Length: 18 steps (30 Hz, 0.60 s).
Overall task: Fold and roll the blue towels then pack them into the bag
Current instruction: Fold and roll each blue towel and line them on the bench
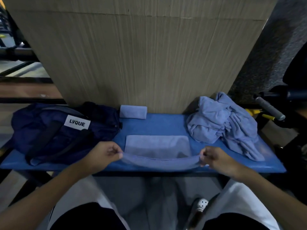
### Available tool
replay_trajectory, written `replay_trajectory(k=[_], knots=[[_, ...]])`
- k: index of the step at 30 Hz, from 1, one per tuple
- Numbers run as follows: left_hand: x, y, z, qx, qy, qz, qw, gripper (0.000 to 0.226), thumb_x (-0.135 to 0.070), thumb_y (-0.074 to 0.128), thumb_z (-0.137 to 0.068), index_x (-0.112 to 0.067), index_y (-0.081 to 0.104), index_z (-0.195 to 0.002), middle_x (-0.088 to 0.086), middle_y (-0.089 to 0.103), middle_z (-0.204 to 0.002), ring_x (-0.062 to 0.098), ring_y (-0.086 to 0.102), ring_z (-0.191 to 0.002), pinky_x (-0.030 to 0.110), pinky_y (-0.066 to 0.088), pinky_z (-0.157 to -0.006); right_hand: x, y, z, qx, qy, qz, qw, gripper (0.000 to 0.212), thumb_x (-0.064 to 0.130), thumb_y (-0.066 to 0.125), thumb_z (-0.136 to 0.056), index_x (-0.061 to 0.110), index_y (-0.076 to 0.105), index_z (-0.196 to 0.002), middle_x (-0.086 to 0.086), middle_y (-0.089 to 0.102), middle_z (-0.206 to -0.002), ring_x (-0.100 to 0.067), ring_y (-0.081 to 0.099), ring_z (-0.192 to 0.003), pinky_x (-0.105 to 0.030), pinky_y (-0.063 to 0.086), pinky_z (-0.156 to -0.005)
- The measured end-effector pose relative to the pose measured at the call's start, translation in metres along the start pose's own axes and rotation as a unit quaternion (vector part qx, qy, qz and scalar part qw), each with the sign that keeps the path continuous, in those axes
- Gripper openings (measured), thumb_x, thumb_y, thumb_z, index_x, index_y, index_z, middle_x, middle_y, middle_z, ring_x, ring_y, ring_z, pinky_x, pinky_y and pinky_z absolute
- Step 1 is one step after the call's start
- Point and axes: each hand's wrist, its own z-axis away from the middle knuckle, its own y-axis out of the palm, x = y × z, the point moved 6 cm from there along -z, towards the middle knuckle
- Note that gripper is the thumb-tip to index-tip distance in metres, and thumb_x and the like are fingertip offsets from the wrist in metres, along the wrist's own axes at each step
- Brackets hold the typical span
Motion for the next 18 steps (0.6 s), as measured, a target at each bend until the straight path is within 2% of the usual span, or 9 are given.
replay_trajectory(k=[3, 6, 8, 13, 15, 18], knots=[[0.004, 0.004, 0.007, 0.021, -0.006, -0.019, 1.000, 0.011, -0.002, 0.076, -0.080, -0.005, 0.066, -0.078, 0.003, 0.068, -0.066, 0.005, 0.061, -0.063, 0.016, 0.047, -0.062, -0.010, 0.000, 0.004, -0.006, 0.000, 0.010, 1.000, 0.023, -0.008, 0.054, -0.091, 0.004, 0.057, -0.072, -0.005, 0.059, -0.060, -0.001, 0.050, -0.051, -0.013, 0.038, -0.055], [0.001, 0.003, 0.008, 0.017, -0.012, -0.021, 1.000, 0.007, -0.001, 0.069, -0.086, -0.004, 0.065, -0.081, 0.008, 0.067, -0.065, 0.007, 0.059, -0.059, 0.020, 0.048, -0.061, -0.014, -0.003, 0.003, -0.003, 0.004, 0.004, 1.000, 0.021, -0.003, 0.056, -0.091, 0.007, 0.058, -0.073, -0.003, 0.058, -0.064, -0.007, 0.049, -0.061, -0.019, 0.039, -0.060], [-0.001, 0.002, 0.006, 0.005, -0.010, -0.019, 1.000, 0.006, -0.003, 0.068, -0.088, -0.004, 0.065, -0.082, 0.010, 0.067, -0.067, 0.011, 0.059, -0.059, 0.024, 0.051, -0.061, -0.013, -0.005, 0.000, -0.006, 0.004, -0.007, 1.000, 0.019, -0.003, 0.056, -0.092, 0.006, 0.059, -0.076, -0.003, 0.059, -0.067, -0.010, 0.050, -0.064, -0.019, 0.040, -0.062], [0.001, 0.001, -0.009, -0.064, -0.008, -0.011, 0.998, 0.010, -0.001, 0.068, -0.087, -0.005, 0.064, -0.080, 0.005, 0.063, -0.060, 0.008, 0.054, -0.052, 0.027, 0.047, -0.054, -0.013, -0.010, -0.015, -0.069, -0.008, -0.004, 0.998, 0.018, 0.000, 0.061, -0.089, 0.009, 0.062, -0.074, -0.006, 0.063, -0.069, -0.015, 0.054, -0.067, -0.023, 0.042, -0.065], [0.003, 0.001, -0.017, -0.089, -0.008, -0.011, 0.996, 0.010, -0.002, 0.067, -0.088, -0.006, 0.064, -0.080, 0.004, 0.063, -0.058, 0.010, 0.054, -0.050, 0.027, 0.047, -0.051, -0.013, -0.012, -0.024, -0.116, -0.009, -0.014, 0.993, 0.020, 0.000, 0.064, -0.088, 0.012, 0.062, -0.072, -0.006, 0.063, -0.068, -0.013, 0.055, -0.065, -0.018, 0.043, -0.062], [0.008, 0.002, -0.032, -0.127, -0.010, -0.027, 0.992, 0.010, -0.006, 0.068, -0.088, -0.010, 0.063, -0.080, 0.006, 0.065, -0.060, 0.010, 0.055, -0.050, 0.028, 0.048, -0.053, -0.013, -0.011, -0.040, -0.167, -0.012, -0.017, 0.986, 0.021, 0.002, 0.065, -0.088, 0.015, 0.061, -0.071, -0.001, 0.063, -0.066, 0.000, 0.052, -0.057, -0.011, 0.041, -0.056]])
